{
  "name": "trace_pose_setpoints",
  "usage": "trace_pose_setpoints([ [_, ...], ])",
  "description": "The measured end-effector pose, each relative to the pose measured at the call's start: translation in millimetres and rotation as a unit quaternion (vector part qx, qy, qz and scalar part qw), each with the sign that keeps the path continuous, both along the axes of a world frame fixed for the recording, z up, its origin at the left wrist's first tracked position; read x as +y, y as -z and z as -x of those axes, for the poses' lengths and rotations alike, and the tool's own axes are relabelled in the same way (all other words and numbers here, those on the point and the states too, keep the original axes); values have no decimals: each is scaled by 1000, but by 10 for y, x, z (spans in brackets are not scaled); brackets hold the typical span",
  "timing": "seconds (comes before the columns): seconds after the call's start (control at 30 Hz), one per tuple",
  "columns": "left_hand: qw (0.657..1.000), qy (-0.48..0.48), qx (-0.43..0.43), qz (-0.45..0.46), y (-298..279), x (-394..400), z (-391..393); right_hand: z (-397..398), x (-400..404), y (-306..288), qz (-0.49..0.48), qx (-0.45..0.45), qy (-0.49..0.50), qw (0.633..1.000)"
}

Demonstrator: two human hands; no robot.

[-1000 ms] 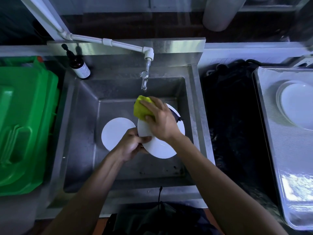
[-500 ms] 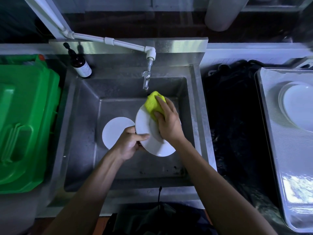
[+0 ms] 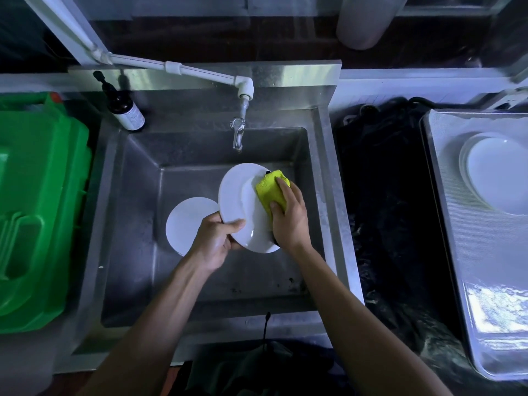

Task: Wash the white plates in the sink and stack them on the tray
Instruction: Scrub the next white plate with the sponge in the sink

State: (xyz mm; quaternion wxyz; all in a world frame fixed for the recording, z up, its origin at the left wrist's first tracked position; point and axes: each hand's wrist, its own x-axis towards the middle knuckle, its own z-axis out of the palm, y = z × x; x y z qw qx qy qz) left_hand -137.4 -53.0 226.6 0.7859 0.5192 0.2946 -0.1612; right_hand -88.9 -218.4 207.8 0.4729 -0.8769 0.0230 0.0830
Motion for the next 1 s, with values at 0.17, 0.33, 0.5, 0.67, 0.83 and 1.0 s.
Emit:
trace_pose_setpoints([
  [0.17,1000,-16,-4,3,-24,-9,-50,68,53,-38,-10,-3,2,1000],
  [0.33,999,-42,4,14,-37,-45,-104,199,185,-98,-35,-19,-5,999],
  [0.5,995,-84,26,46,6,-76,-67,328,297,-125,-61,-17,21,998],
  [0.67,986,-135,38,87,49,-58,-40,486,410,-153,-66,-35,-10,997],
  [0.83,979,-168,43,106,87,42,-3,577,427,-100,-25,-54,-29,998],
  [1.0,977,-166,50,121,151,173,82,534,395,-40,-12,-30,-3,999],
])
